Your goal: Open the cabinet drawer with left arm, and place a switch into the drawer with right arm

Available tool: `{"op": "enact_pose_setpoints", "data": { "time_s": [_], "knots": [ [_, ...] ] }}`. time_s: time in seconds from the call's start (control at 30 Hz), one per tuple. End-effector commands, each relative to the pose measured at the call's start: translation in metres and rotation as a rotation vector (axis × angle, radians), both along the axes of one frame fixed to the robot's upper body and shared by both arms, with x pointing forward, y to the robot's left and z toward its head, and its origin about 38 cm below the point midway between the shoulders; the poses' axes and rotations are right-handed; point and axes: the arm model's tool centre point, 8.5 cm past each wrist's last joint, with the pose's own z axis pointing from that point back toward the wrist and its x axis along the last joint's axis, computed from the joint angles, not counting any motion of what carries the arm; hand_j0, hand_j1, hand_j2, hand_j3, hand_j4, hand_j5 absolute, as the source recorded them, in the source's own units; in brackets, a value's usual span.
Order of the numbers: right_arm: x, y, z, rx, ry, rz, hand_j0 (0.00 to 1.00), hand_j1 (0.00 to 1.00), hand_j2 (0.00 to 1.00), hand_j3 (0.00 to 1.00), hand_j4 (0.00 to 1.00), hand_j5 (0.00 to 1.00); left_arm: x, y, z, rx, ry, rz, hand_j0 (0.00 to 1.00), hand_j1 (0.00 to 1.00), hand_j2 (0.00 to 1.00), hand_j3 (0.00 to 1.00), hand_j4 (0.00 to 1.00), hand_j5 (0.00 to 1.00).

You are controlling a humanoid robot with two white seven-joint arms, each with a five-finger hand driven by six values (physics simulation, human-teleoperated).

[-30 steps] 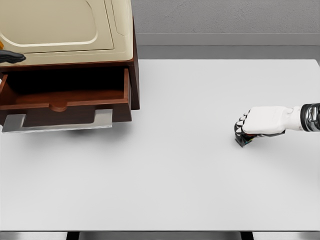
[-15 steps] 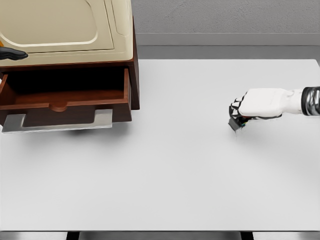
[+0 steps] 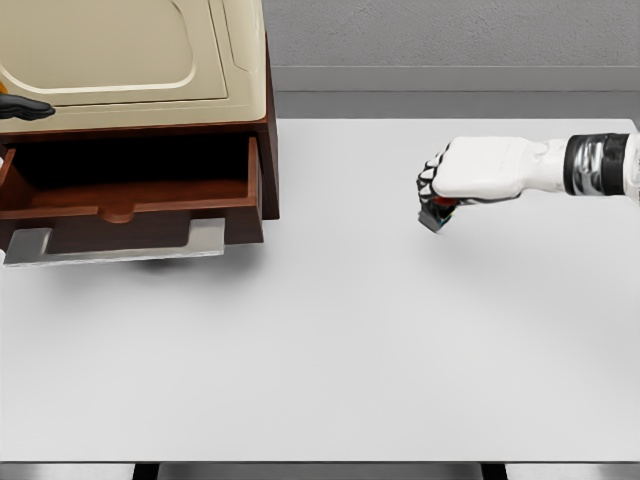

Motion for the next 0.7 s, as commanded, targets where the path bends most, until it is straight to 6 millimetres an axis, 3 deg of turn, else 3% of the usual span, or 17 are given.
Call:
{"op": "enact_pose_setpoints", "data": {
  "time_s": [0.0, 0.33, 0.67],
  "knots": [
    [0.001, 0.008, 0.001, 0.018, 0.000, 0.014, 0.38, 0.38, 0.38, 0.38, 0.38, 0.38, 0.000, 0.000, 0.001, -0.008, 0.001, 0.002, 1.00, 1.00, 1.00, 1.00, 1.00, 1.00],
    [0.008, 0.062, 0.034, 0.084, -0.074, 0.123, 0.37, 0.37, 0.37, 0.37, 0.37, 0.37, 0.000, 0.000, 0.001, -0.007, 0.002, 0.003, 1.00, 1.00, 1.00, 1.00, 1.00, 1.00],
    [0.009, 0.142, 0.071, 0.079, -0.140, 0.288, 0.38, 0.38, 0.38, 0.38, 0.38, 0.38, 0.000, 0.000, 0.001, -0.006, 0.002, 0.002, 1.00, 1.00, 1.00, 1.00, 1.00, 1.00]
  ]
}}
